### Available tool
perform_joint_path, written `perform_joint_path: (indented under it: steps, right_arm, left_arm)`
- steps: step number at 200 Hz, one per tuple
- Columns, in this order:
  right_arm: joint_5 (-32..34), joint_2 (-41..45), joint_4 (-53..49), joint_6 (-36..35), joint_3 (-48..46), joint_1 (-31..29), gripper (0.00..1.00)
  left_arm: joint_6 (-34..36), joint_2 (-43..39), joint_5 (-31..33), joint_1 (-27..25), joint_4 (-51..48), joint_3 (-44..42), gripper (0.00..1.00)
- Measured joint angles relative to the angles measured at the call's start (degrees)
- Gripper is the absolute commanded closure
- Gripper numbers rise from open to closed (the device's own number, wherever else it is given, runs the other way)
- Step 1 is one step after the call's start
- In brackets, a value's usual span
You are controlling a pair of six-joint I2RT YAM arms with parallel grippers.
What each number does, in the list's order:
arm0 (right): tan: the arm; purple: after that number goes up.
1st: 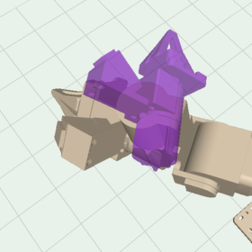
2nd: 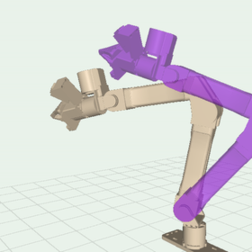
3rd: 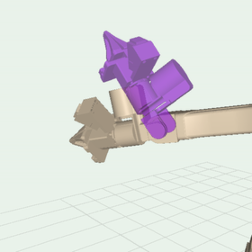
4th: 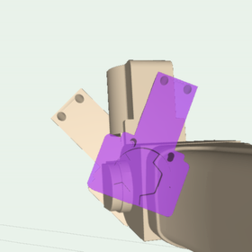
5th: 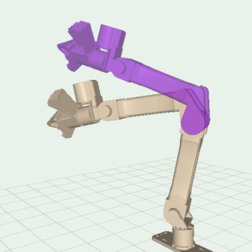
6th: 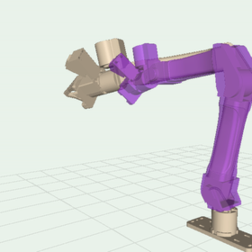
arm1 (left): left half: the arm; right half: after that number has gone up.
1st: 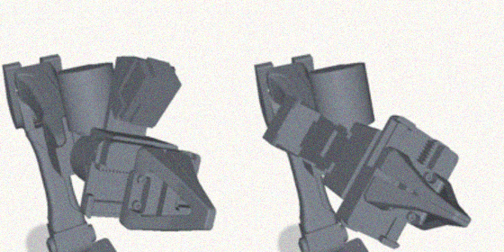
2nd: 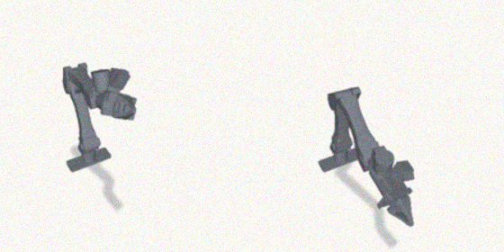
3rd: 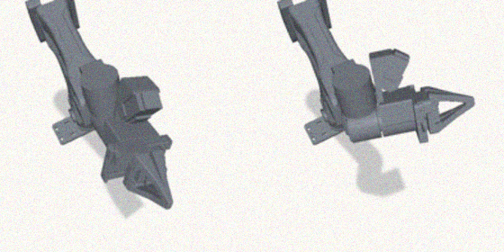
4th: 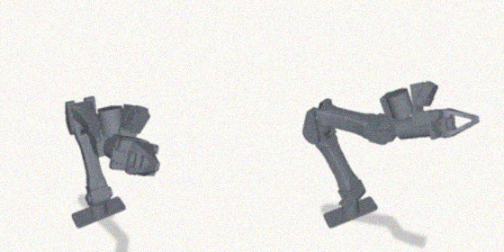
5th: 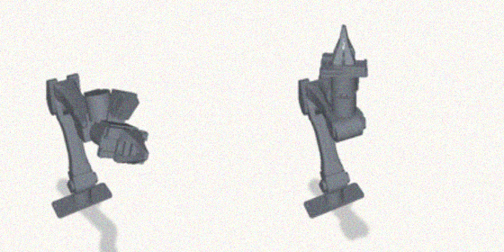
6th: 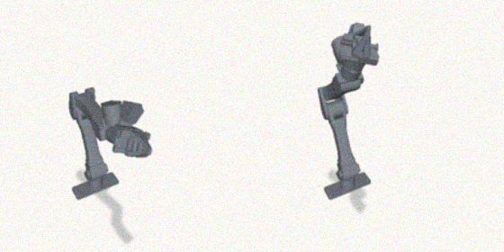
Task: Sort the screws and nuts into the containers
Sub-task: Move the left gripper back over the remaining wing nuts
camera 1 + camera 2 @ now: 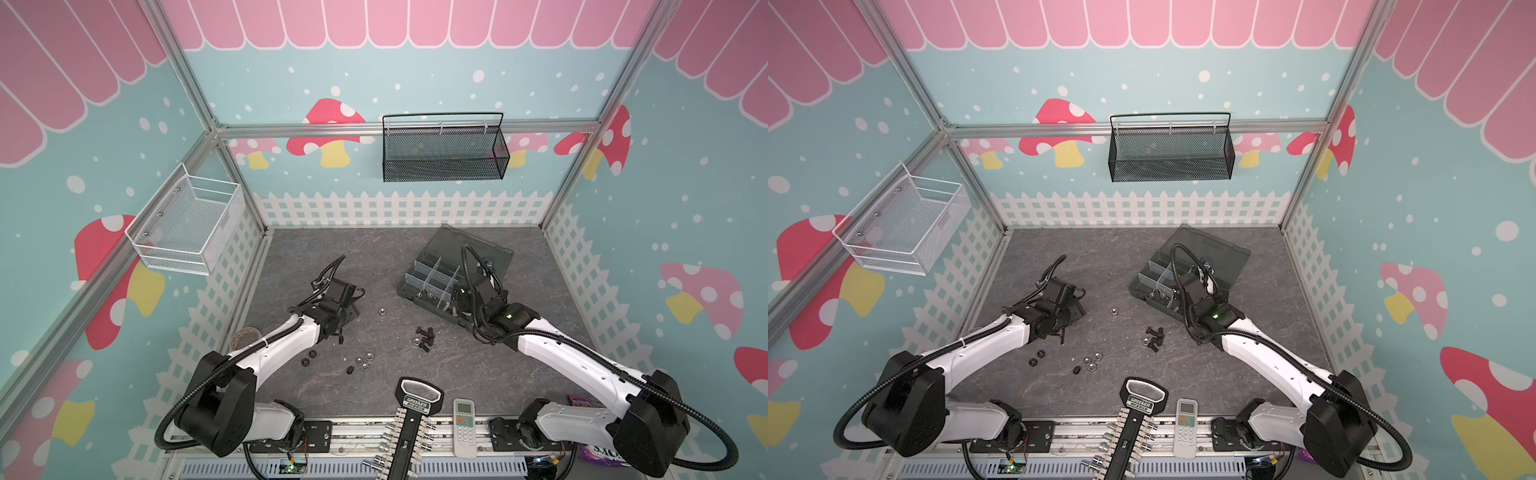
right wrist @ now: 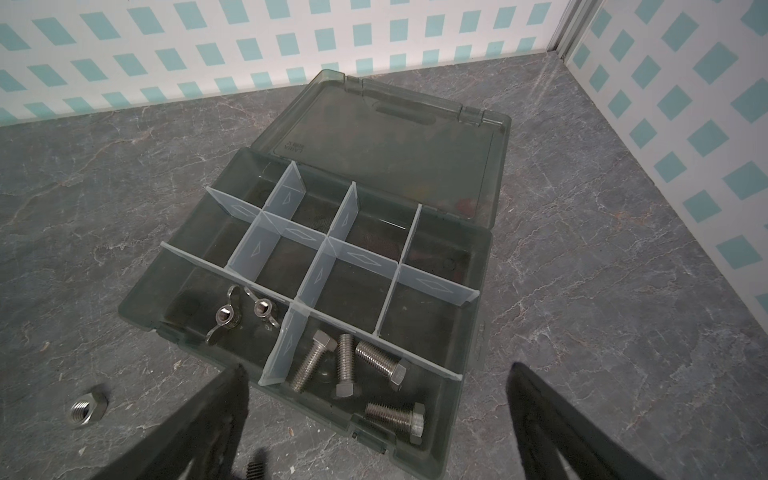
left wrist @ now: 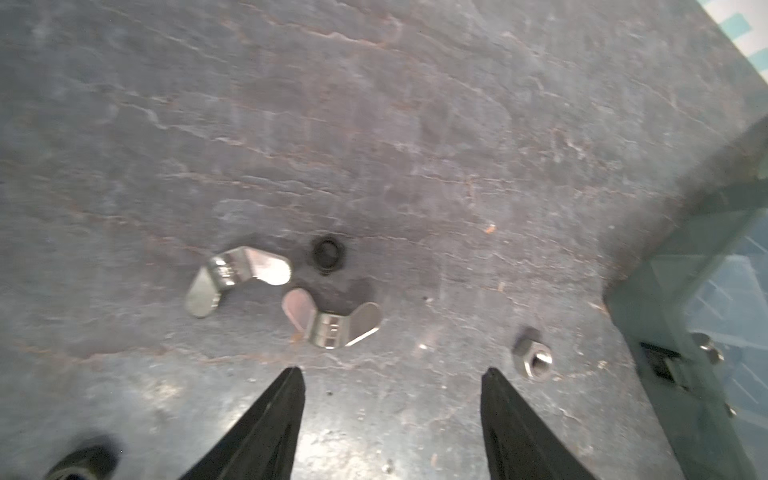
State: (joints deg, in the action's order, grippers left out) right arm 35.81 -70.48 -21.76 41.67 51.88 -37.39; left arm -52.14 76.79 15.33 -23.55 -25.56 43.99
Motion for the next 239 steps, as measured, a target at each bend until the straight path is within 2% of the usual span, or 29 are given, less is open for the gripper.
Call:
perform_joint_path:
  steps: [40,78,119,191,239]
  right_arm:
    - [-1.0,-1.2,0.0,0.1,0.1,0.0,0.02]
    - [-1.4,-1.5,0.1,0.3,0.3,0.0,0.02]
    - [-1.4,-2.2,0.2,0.5,0.4,0.0,0.02]
    - [-1.8,-2.4,0.1,0.7,0.4,0.0,0.02]
    - [-1.8,-2.5,0.1,0.8,0.6,0.0,0.02]
  left_arm:
    - [1.9,-1.4,0.1,6.9,-2.8,-0.9,0.38]
    - [4.7,-1.4,0.2,10.4,-6.4,-0.9,0.40]
    - [7.2,-0.1,-0.2,10.8,-8.4,-0.9,0.40]
    - [9.8,7.1,-1.0,11.1,-9.2,-0.6,0.39]
    - [11.3,12.8,-1.0,11.6,-9.3,2.5,0.39]
